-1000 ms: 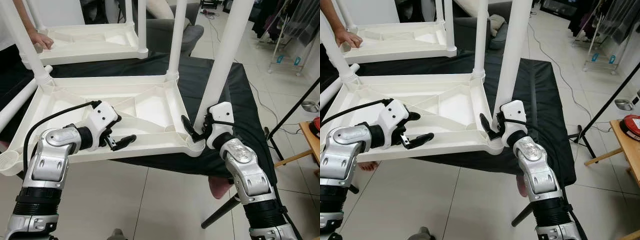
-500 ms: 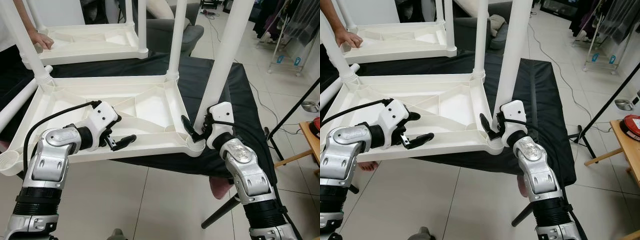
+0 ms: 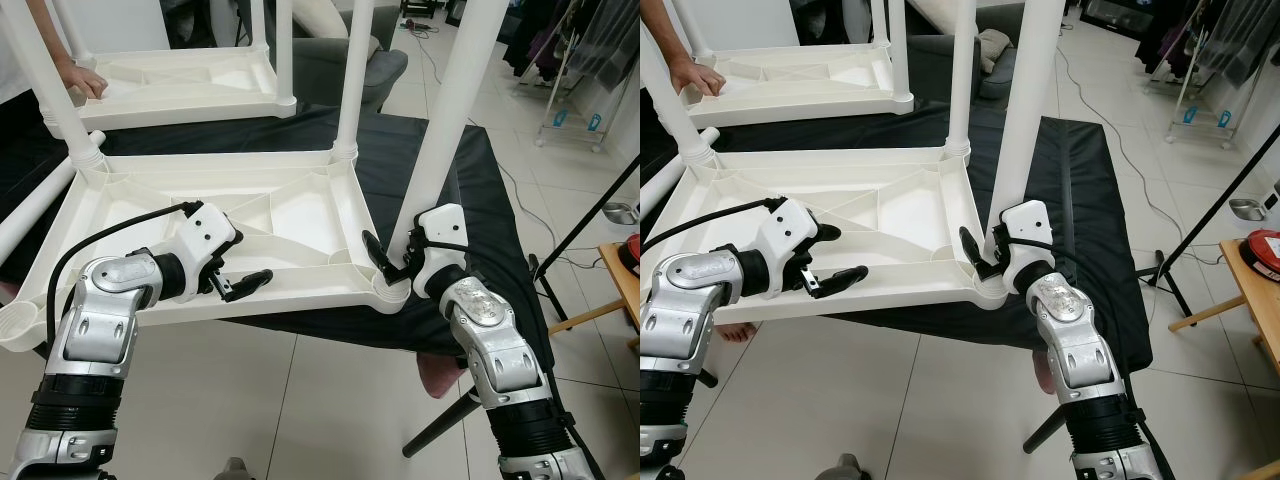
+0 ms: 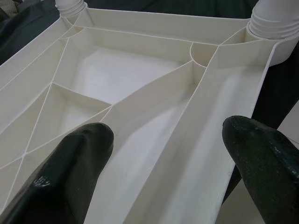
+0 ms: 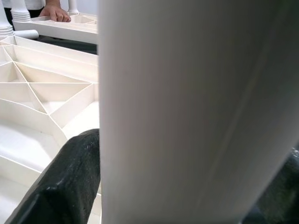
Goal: Building children table
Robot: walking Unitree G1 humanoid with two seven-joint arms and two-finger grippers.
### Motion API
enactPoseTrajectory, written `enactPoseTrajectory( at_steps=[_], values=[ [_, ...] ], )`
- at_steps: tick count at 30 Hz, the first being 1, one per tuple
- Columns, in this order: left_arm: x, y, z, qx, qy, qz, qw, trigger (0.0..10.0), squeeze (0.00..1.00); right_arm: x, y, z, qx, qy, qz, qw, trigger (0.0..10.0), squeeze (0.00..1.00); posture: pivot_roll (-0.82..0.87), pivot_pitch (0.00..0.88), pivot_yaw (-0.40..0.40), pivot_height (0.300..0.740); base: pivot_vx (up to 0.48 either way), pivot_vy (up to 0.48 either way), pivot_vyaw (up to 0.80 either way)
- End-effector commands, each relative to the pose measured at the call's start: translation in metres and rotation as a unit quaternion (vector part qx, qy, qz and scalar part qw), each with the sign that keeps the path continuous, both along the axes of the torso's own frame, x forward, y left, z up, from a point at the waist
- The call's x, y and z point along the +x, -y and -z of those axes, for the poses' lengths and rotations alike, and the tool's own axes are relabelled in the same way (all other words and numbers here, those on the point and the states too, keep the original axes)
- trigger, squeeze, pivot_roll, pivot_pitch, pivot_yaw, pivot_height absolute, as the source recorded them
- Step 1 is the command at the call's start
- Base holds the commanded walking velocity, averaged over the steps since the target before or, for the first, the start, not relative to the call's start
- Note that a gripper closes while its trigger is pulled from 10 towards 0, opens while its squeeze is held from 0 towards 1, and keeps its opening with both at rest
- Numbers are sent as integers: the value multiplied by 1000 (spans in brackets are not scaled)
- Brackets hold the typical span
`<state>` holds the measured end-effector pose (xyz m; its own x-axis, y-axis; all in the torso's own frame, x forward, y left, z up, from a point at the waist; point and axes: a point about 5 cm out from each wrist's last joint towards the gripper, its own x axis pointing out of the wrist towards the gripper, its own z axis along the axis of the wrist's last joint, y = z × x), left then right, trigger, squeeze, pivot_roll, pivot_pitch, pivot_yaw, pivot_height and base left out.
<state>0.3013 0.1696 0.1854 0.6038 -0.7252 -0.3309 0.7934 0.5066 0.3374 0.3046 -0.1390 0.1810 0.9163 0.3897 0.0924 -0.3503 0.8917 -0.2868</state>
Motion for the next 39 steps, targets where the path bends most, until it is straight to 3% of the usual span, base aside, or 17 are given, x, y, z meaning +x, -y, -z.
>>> enactPoseTrajectory(
  at_steps=[1, 10, 11, 12, 17, 33, 39],
  values=[
    [12, -1, -6, -21, 69, -110, 991, 10000, 0, -1, -2, 0, 1, 3, -5, 1000, 10000, 0, 153, 52, -135, 740, 0, 0, 0],
    [12, -1, -6, -21, 69, -110, 991, 10000, 0, -1, -2, 0, 1, 3, -5, 1000, 10000, 0, 153, 52, -135, 740, 0, 0, 0],
    [7, -5, -5, -2, 50, -92, 994, 10000, 0, 2, -1, -1, -1, 1, -4, 1000, 10000, 0, 153, 0, 0, 740, 0, 0, 0],
    [-11, -17, 28, 67, -27, -78, 994, 10000, 0, 2, -6, 5, 2, -25, -47, 999, 10000, 0, 182, 0, 0, 740, 0, 0, 0],
    [-18, -20, 41, 91, -53, -77, 991, 10000, 0, 2, -9, 8, 4, -35, -66, 997, 10000, 0, 182, 0, 0, 740, 0, 0, 0],
    [-19, -20, 44, 95, -56, -82, 991, 10000, 0, 3, -8, 9, 2, -36, -69, 997, 10000, 0, 183, 0, 0, 740, 0, 0, 0],
    [-8, -19, 49, 105, -53, -92, 989, 10000, 0, 4, -8, 9, 1, -37, -70, 997, 10000, 0, 179, 0, 0, 740, 0, 0, 0]
  ],
)
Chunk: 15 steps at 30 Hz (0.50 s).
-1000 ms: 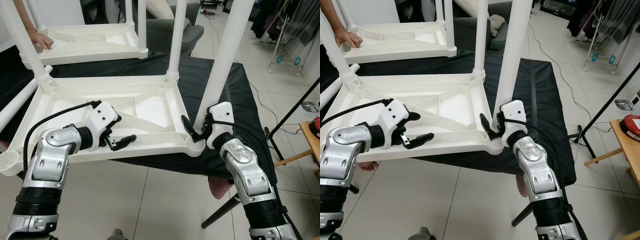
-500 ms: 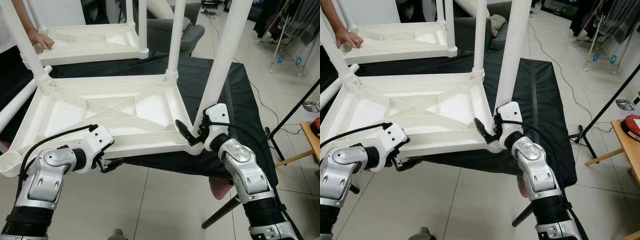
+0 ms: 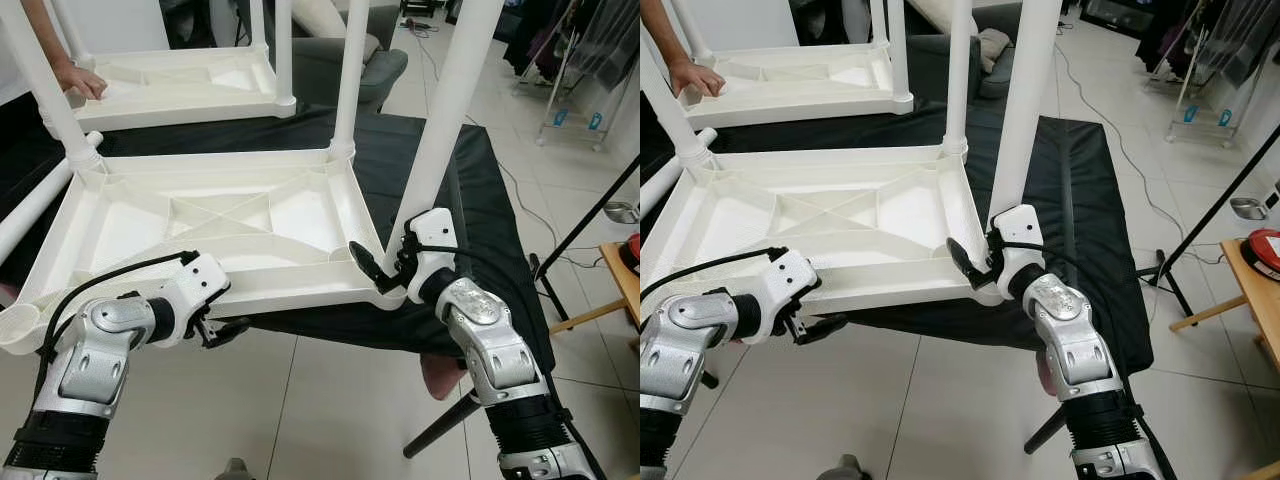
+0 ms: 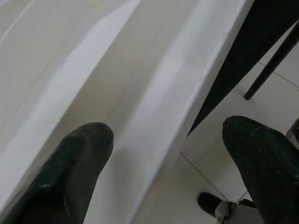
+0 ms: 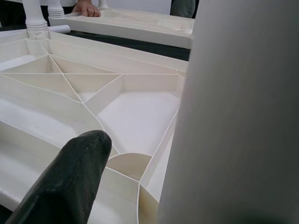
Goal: Building children table
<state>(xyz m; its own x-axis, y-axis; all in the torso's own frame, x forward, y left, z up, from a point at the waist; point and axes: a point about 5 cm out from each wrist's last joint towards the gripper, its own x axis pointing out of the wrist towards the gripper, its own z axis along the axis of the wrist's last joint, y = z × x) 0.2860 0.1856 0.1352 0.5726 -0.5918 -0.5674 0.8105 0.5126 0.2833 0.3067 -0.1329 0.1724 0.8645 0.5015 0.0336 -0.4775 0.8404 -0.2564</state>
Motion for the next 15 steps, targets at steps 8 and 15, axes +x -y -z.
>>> enactPoseTrajectory(
  at_steps=[8, 15],
  values=[
    [16, 7, -4, 29, 54, -6, 998, 2000, 0, 1, -1, 1, 0, -3, -6, 1000, 10000, 0, 172, 84, -96, 740, 0, 0, 0],
    [17, 14, -6, 33, 40, 52, 997, 0, 0, 0, 1, 1, 0, -3, -1, 1000, 10000, 0, 164, 93, -89, 740, 0, 0, 0]
  ],
)
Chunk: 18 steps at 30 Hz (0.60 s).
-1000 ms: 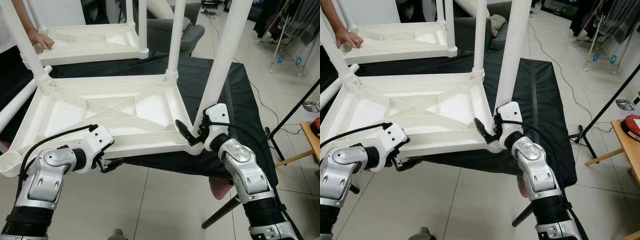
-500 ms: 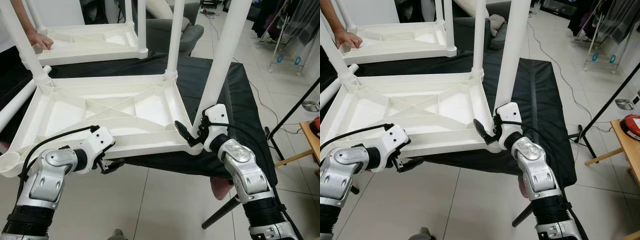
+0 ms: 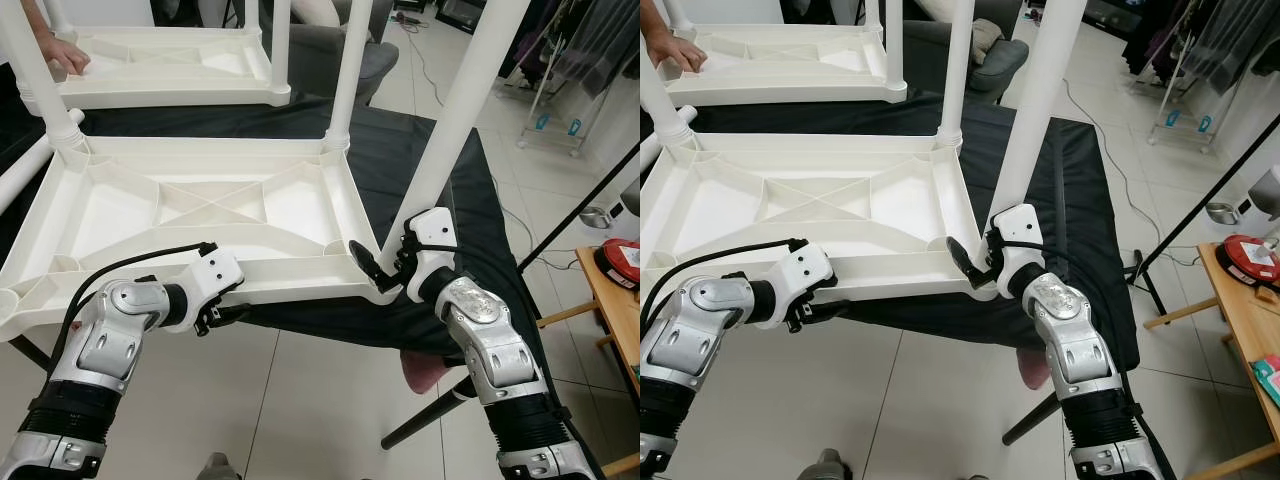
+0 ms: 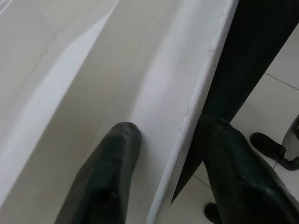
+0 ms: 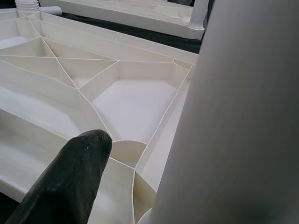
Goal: Building children table
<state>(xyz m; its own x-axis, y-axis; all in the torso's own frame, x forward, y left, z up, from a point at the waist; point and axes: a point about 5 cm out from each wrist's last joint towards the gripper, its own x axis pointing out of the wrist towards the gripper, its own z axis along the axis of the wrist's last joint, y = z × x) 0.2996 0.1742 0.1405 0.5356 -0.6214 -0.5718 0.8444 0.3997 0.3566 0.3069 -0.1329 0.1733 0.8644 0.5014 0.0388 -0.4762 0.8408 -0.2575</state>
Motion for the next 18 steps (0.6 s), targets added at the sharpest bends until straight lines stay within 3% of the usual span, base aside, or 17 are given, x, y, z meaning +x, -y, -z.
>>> enactPoseTrajectory(
  at_steps=[1, 14, 16, 18],
  values=[
    [3, 4, -1, 5, 12, 9, 1000, 0, 0, -1, 2, 2, -1, -5, 0, 1000, 10000, 0, 164, 93, -89, 740, 0, 0, 0],
    [6, 19, -18, 0, 63, 94, 994, 0, 0, -1, 1, 2, 1, -6, 1, 1000, 10000, 0, 164, 101, -88, 740, 0, 0, 0],
    [7, 29, -31, 9, 104, 148, 984, 0, 0, -1, 1, 1, 0, -5, 0, 1000, 10000, 0, 162, 102, -89, 740, 0, 0, 0],
    [7, 33, -35, 12, 116, 165, 979, 0, 0, -1, 1, 1, 0, -5, 0, 1000, 10000, 0, 162, 102, -89, 740, 0, 0, 0]
  ],
)
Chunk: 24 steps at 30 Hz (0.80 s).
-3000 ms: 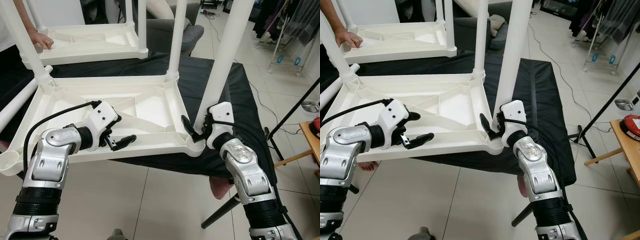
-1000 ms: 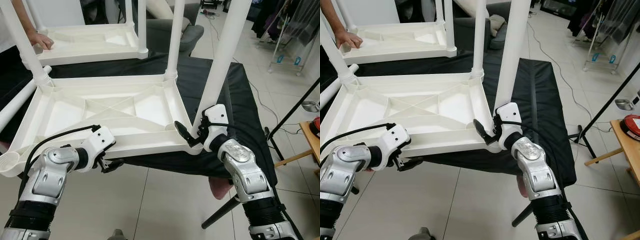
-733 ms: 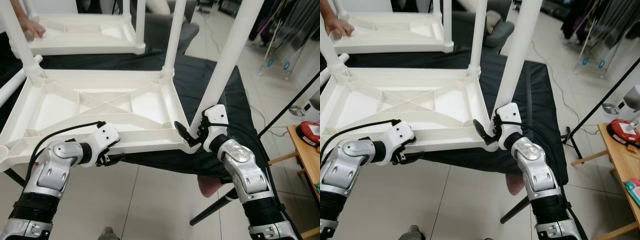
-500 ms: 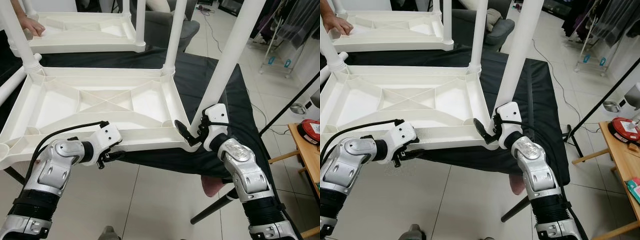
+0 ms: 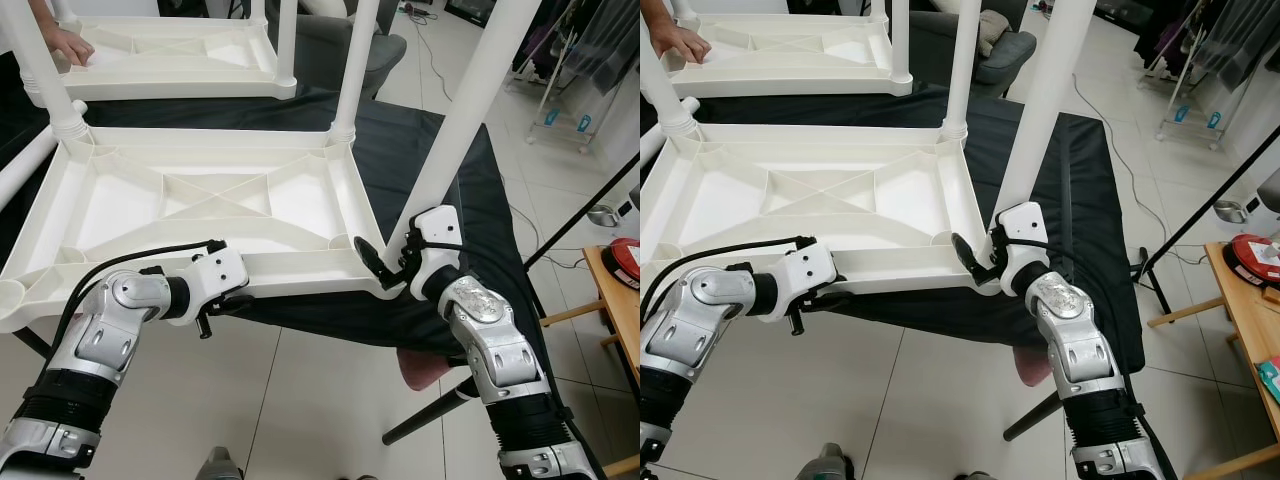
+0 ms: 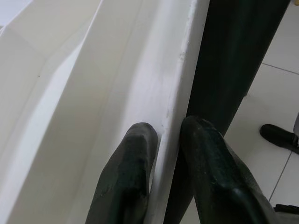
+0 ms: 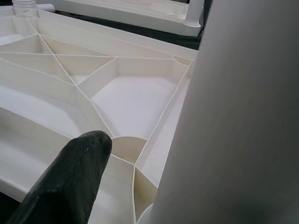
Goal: Building children table
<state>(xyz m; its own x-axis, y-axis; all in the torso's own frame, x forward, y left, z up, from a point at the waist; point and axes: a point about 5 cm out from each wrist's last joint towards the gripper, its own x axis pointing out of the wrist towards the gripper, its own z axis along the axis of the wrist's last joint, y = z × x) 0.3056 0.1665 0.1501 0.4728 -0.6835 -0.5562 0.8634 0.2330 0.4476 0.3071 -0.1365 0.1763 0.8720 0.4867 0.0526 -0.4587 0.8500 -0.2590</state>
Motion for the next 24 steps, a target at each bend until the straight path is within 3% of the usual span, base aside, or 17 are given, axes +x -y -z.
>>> enactPoseTrajectory(
  at_steps=[1, 10, 13, 17, 19, 24],
  values=[
    [1, 25, -25, -13, 69, 82, 994, 0, 0, -1, -2, 4, -2, -12, -8, 1000, 10000, 0, 162, 102, -89, 740, 0, 0, 0],
    [-3, 42, -53, -13, 97, 171, 980, 0, 0, -1, -2, 4, -2, -11, -6, 1000, 10000, 0, 162, 102, -89, 740, 0, 0, 0],
    [-4, 60, -68, -10, 118, 233, 965, 0, 0, -2, -2, 4, -1, -11, -5, 1000, 10000, 0, 156, 102, -83, 740, 0, 0, 0],
    [-4, 69, -66, 6, 125, 260, 957, 0, 0, -1, -2, 4, -1, -12, -5, 1000, 10000, 0, 154, 103, -81, 740, 0, 0, 0],
    [-6, 77, -58, 28, 127, 293, 947, 0, 0, -2, -2, 4, -1, -11, -5, 1000, 10000, 0, 154, 103, -81, 740, 0, 0, 0],
    [-7, 92, -52, 28, 129, 318, 939, 0, 0, -3, 6, 2, -8, -10, 4, 1000, 10000, 0, 144, 104, -79, 740, 0, 0, 0]
  ],
)
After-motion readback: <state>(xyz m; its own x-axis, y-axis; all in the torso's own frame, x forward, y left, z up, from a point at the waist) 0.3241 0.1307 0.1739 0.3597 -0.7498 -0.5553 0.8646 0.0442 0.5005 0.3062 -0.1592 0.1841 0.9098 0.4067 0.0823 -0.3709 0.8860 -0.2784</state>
